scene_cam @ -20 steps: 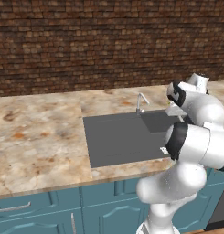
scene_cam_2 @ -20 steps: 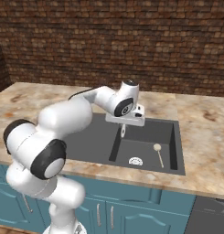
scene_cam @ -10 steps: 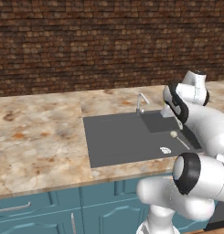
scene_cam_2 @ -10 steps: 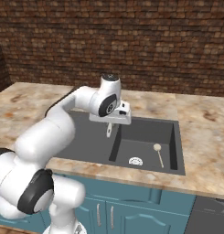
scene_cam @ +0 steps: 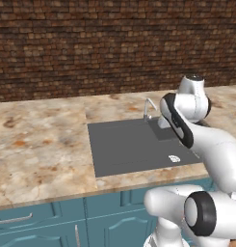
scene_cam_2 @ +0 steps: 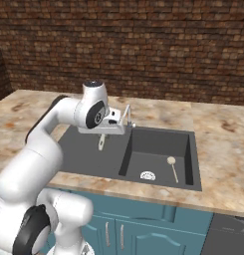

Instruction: Pick up the dish brush and dish brush from the sink, and place them back in the cabinet, and close the cabinet door.

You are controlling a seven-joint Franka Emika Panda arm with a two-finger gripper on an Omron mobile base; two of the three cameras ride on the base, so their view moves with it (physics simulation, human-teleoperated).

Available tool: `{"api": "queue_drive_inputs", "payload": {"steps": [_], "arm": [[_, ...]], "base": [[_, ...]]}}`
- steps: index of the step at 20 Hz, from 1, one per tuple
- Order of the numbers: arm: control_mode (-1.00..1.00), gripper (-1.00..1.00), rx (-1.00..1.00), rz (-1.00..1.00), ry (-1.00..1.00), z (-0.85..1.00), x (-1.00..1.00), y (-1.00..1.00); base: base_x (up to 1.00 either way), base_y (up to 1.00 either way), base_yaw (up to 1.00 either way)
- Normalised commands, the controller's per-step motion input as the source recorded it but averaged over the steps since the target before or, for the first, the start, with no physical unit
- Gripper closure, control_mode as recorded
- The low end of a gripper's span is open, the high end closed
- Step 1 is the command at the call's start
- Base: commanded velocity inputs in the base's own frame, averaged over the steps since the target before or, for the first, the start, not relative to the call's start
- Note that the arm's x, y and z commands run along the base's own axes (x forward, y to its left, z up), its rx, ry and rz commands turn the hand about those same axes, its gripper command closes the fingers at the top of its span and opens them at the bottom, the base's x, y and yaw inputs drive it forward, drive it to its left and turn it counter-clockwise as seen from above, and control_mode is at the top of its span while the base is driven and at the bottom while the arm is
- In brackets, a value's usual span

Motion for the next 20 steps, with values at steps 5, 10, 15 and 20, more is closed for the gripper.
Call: {"api": "queue_drive_inputs", "payload": {"steps": [5,10,15,20], "arm": [[-1.00,1.00,-0.01,0.00,0.00,0.18,-0.02,0.30],[-1.00,1.00,0.00,0.00,0.00,0.17,0.00,0.11],[-1.00,1.00,0.00,0.00,0.00,0.13,0.00,0.09],[-1.00,1.00,0.00,0.00,0.00,0.03,0.00,0.00]], "base": [[0.00,0.00,0.00],[0.00,0.00,0.00],[0.00,0.00,0.00],[0.00,0.00,0.00]]}}
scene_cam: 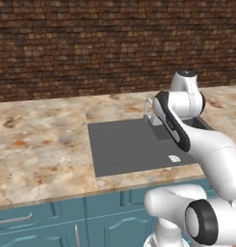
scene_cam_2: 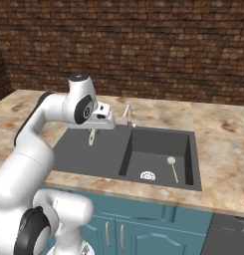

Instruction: Pick up the dish brush and dish brush from the sink, and place them back in the cabinet, and close the cabinet door.

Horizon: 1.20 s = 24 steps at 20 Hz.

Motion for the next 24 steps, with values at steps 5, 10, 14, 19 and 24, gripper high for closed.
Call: {"api": "queue_drive_inputs", "payload": {"steps": [5,10,14,19,24], "arm": [[-1.00,1.00,0.00,-0.01,0.00,0.05,0.00,0.00],[-1.00,1.00,0.00,-0.05,-0.03,0.04,0.00,-0.03],[-1.00,1.00,0.00,-0.12,-0.06,0.00,-0.04,-0.14],[-1.00,1.00,0.00,-0.13,-0.03,0.02,-0.02,-0.13],[-1.00,1.00,0.00,-0.03,-0.01,0.02,0.00,-0.15]], "base": [[0.00,0.00,0.00],[0.00,0.00,0.00],[0.00,0.00,0.00],[0.00,0.00,0.00],[0.00,0.00,0.00]]}}
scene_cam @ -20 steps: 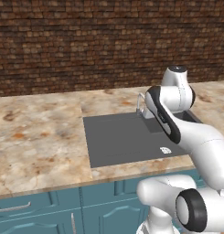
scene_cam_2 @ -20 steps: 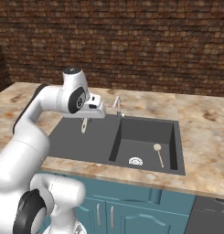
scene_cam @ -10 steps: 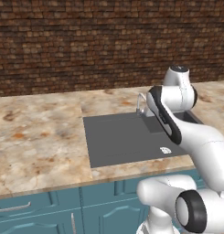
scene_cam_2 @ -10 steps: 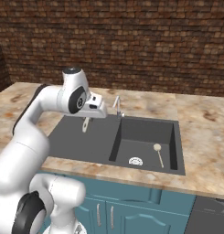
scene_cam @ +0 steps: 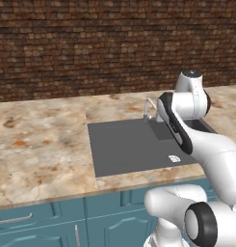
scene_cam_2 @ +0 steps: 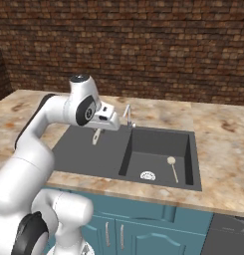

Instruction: Pick up the dish brush and dish brush from the sink, and place them back in the cabinet, and close the cabinet door.

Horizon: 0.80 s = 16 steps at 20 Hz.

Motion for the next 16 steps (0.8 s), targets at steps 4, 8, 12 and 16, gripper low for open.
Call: {"api": "queue_drive_inputs", "payload": {"steps": [4,8,12,16], "arm": [[1.00,1.00,0.00,0.00,0.00,0.00,-0.02,-0.06],[1.00,1.00,0.00,0.00,0.00,0.00,0.00,0.00],[1.00,1.00,0.00,0.00,0.00,0.00,0.00,0.00],[1.00,1.00,0.00,0.00,0.00,0.00,0.00,0.00]], "base": [[-0.07,-0.19,0.00],[-0.21,-0.32,-0.09],[-0.22,-0.37,-0.24],[-0.18,-0.41,-0.30]]}}
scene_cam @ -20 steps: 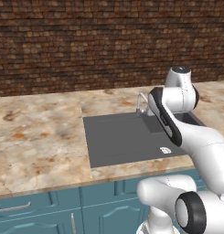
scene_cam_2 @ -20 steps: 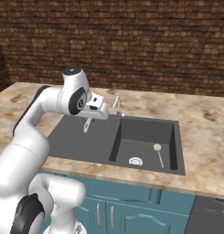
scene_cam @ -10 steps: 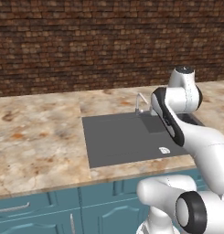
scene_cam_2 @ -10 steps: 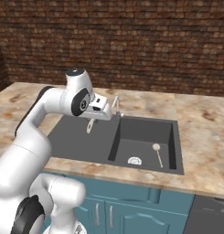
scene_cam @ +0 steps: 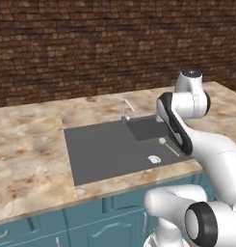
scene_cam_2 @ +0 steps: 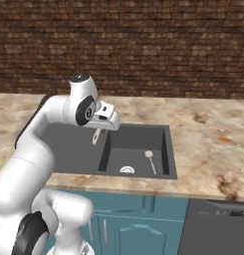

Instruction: Pick up the dish brush and dish brush from the sink, and place them back in the cabinet, and close the cabinet door.

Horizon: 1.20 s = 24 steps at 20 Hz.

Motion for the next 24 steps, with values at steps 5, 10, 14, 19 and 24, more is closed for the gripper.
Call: {"api": "queue_drive_inputs", "payload": {"steps": [5,10,14,19,24], "arm": [[1.00,1.00,0.00,0.00,0.00,0.00,0.00,0.00],[1.00,1.00,0.00,0.00,0.00,0.00,0.00,0.00],[1.00,1.00,0.00,0.00,0.00,0.00,0.00,0.00],[1.00,1.00,0.00,0.00,0.00,0.00,0.00,0.00],[1.00,1.00,0.00,0.00,0.00,0.00,0.00,0.00]], "base": [[-0.11,-0.50,-0.42],[-0.08,-0.56,-0.54],[0.00,-0.51,-0.55],[0.00,-0.55,-0.58],[0.00,-0.51,-0.59]]}}
